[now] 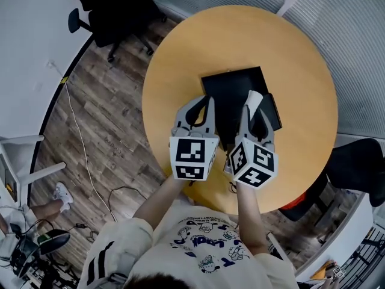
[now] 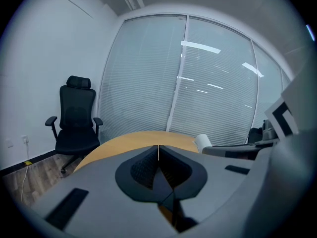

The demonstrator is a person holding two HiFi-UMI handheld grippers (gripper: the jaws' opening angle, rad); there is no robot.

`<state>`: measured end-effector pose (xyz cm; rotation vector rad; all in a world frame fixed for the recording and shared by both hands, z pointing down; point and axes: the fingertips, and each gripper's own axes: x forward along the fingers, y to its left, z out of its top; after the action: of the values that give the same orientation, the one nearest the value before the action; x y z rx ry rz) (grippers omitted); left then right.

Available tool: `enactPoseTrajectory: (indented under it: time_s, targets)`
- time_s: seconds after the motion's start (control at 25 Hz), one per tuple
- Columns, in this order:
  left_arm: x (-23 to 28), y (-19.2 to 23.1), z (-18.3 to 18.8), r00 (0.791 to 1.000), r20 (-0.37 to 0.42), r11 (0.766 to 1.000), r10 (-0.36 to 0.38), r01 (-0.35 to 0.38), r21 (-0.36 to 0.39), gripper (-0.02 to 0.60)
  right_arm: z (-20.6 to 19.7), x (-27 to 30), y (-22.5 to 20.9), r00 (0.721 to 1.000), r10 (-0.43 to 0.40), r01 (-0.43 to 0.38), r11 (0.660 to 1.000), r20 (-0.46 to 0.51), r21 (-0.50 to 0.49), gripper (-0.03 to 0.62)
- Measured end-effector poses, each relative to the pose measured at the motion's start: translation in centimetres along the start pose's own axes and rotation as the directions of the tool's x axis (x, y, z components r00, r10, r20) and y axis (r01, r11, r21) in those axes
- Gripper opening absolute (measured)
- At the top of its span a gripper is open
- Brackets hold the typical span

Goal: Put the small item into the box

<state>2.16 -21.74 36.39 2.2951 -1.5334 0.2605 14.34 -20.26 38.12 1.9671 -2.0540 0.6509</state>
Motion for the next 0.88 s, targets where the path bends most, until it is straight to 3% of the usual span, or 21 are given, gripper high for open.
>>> enactPoseTrajectory:
  time_s: [0.36,0.88]
  targets:
    - [4.3,1.4,-0.9,0.999,-0.042,1.0,0.019,-0.019,0.009,0.018,-0.4,4.9,-0.1,0.998,0.033,-0.034,0.999,-0.044,-0.013,0.137]
    - [8.6,2.6,-5.2,0.991,-0.129,0.999,0.047,-0.048,-0.006,0.018,-3.9,9.6,-0.2,0.991,0.064,-0.067,0.997,-0.114,-0.03,0.138]
